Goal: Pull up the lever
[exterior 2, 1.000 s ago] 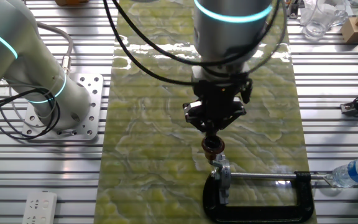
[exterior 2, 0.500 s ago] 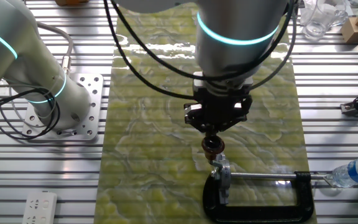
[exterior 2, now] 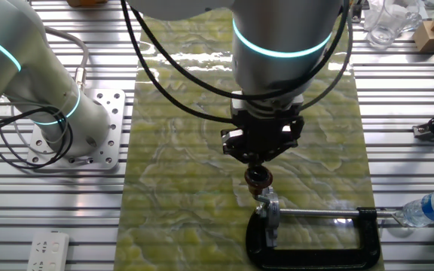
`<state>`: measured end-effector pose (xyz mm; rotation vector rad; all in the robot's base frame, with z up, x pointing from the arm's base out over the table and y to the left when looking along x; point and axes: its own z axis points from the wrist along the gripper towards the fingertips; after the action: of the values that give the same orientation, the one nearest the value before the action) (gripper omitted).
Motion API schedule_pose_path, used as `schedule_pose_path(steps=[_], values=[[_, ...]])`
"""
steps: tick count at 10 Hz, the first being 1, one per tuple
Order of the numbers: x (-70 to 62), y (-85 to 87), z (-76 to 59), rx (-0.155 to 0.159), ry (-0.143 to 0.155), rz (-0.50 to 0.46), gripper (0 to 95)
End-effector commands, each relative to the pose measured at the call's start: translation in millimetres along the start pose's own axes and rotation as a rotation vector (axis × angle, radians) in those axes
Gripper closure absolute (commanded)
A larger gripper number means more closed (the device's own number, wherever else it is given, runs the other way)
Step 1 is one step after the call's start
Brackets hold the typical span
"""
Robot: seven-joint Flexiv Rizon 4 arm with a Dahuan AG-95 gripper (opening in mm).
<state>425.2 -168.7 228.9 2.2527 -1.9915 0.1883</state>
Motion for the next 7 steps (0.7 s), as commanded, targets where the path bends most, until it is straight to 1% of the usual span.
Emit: schedule_pose_path(steps=[1,4,6,7], values=[[1.3,1.3,-0.9,0.003,0.002,-0.008,95.0],[3.4,3.2,-0.9,0.007,0.006,-0.019,95.0],[3.4,3.4,-0.6,0.011,0.016,-0.032,95.0],[3.4,3.4,-0.6,0.01,0.016,-0.027,95.0]])
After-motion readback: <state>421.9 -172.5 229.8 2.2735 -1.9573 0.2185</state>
